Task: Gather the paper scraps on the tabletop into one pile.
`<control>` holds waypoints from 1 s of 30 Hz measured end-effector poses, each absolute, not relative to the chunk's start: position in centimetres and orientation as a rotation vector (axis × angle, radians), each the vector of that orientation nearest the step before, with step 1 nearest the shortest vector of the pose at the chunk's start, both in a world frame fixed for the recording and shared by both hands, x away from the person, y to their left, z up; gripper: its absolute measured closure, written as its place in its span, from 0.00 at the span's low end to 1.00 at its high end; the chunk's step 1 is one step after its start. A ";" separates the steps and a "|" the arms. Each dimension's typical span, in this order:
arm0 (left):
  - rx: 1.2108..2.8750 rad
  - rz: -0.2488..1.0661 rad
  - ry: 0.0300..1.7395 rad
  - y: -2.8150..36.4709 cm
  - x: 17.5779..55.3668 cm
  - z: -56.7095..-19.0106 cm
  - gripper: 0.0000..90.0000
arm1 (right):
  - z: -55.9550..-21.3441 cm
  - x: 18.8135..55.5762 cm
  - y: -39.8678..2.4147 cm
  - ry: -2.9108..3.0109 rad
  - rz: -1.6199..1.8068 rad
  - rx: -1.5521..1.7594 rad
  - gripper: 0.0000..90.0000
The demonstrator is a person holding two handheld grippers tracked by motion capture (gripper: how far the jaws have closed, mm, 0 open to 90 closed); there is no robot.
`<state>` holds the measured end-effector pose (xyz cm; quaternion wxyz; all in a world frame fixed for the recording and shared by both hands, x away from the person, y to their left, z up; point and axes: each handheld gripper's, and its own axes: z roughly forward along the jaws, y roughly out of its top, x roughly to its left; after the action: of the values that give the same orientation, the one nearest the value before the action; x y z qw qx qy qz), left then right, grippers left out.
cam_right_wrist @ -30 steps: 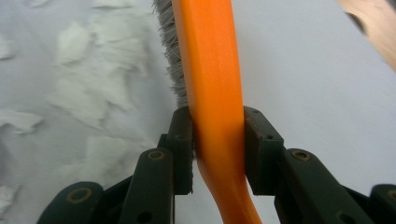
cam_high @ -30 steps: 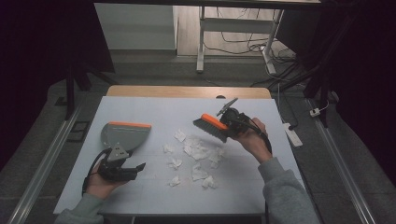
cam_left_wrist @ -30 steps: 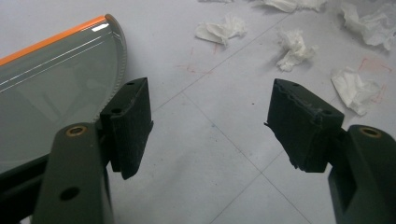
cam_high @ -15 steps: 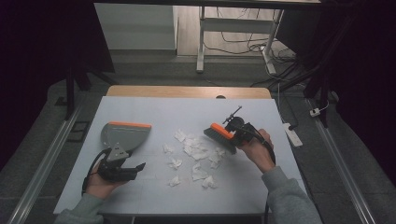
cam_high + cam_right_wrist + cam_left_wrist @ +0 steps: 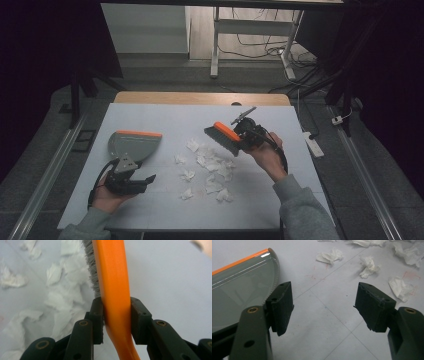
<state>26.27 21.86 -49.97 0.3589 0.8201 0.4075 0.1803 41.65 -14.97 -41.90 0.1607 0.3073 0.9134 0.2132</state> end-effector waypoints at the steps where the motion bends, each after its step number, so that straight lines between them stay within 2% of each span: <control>1: 2.117 0.465 1.050 21.8 26.3 -50.0 0.34 | -41.7 41.8 -14.8 2.601 0.617 0.863 0.75; 30: 2.101 0.452 1.056 22.2 26.3 -49.9 0.34 | -44.5 49.1 -5.7 2.711 0.454 0.556 0.75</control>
<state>26.30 22.18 -49.91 0.3652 0.8168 0.4105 0.1758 49.11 -5.67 -44.50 0.1675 0.1954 0.9530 0.1596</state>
